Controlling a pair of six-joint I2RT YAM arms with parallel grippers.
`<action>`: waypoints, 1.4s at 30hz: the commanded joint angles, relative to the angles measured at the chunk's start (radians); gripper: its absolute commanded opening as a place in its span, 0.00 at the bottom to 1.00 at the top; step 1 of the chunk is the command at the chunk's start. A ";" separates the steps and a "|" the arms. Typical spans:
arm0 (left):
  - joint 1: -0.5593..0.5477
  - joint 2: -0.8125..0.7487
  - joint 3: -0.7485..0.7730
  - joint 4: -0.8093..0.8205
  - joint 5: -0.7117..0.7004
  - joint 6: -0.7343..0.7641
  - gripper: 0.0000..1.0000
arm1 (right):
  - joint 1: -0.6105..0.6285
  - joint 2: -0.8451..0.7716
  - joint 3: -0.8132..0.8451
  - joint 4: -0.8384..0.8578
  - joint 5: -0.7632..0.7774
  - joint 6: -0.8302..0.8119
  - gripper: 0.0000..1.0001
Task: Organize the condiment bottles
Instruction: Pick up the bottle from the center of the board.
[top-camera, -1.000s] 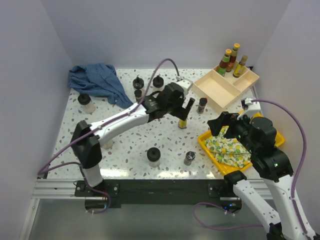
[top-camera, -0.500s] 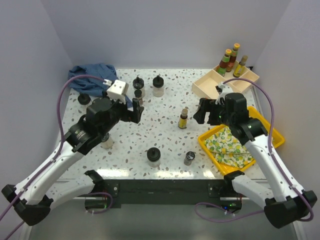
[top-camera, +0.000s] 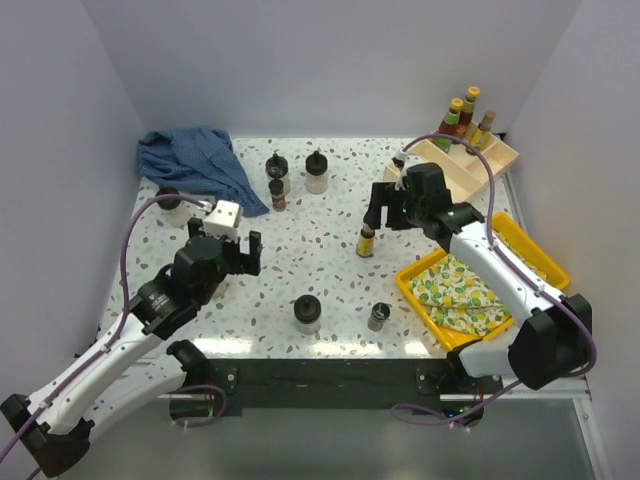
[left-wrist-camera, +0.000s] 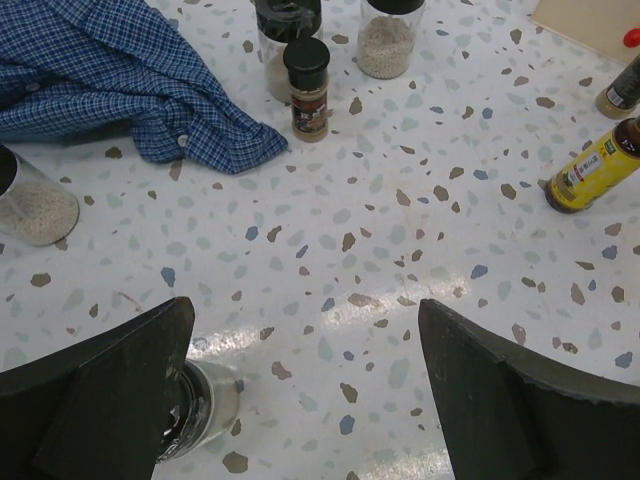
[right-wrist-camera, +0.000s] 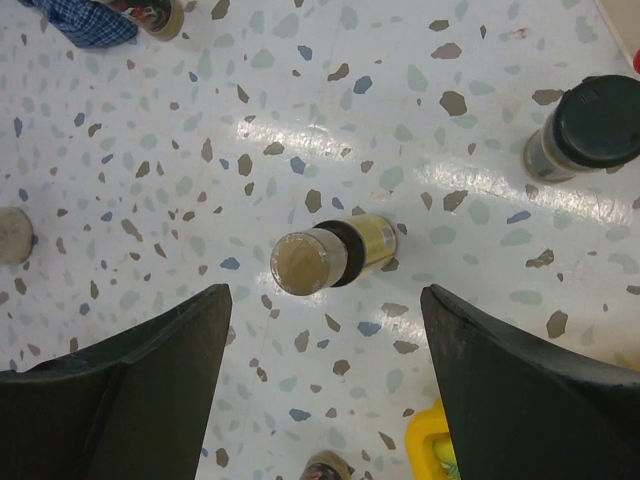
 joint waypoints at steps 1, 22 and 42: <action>0.003 -0.004 0.002 0.051 -0.055 -0.023 1.00 | 0.059 0.042 0.097 0.032 0.099 -0.037 0.79; 0.002 0.015 -0.005 0.042 -0.050 -0.038 1.00 | 0.179 0.162 0.068 0.070 0.316 -0.054 0.54; 0.002 0.018 -0.003 0.034 -0.070 -0.041 1.00 | 0.208 0.194 0.152 -0.017 0.379 -0.029 0.00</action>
